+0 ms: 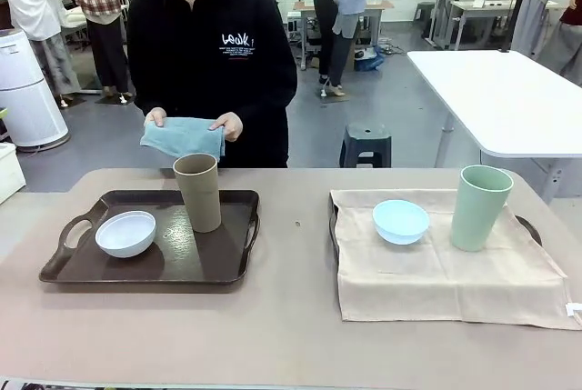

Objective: Set up a tray with a mat and arrange the tableware.
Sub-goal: Pick up the Picnic Bowl and Reusable plastic cup from the Handle tray in front of the human's position and hold them in the air.

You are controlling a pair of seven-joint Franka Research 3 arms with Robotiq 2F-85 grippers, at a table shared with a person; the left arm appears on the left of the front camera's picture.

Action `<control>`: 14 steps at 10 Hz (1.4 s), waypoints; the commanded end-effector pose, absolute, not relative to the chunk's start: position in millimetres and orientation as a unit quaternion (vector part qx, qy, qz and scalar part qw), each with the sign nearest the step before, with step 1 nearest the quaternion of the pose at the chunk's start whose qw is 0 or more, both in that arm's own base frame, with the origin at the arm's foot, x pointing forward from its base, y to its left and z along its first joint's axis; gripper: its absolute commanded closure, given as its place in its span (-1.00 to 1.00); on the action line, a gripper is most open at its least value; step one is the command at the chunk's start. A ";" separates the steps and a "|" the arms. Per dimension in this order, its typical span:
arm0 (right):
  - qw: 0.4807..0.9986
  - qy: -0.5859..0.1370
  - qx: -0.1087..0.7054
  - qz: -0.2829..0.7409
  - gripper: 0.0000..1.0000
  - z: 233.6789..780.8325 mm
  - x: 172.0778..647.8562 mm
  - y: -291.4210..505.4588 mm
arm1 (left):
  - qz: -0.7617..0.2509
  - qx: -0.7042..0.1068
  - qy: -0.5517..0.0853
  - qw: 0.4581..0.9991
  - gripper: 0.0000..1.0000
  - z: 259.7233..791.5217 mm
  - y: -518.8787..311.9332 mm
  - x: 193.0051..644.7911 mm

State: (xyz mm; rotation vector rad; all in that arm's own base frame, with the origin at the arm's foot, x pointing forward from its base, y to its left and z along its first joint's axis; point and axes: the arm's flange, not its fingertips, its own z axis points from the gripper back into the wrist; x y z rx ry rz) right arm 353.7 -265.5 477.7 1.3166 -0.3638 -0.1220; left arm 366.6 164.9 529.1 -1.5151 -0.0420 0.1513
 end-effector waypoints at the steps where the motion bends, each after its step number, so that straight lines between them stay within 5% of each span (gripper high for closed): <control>1: 0.772 -0.148 0.616 -0.044 -1.00 482.0 346.5 -267.6 | 0.060 -0.672 -0.058 0.735 -1.00 545.3 149.5 359.4; 14: 0.772 -0.148 0.616 -0.044 -1.00 482.0 346.5 -267.6 | 0.060 -0.672 -0.058 0.735 -1.00 545.3 149.5 359.4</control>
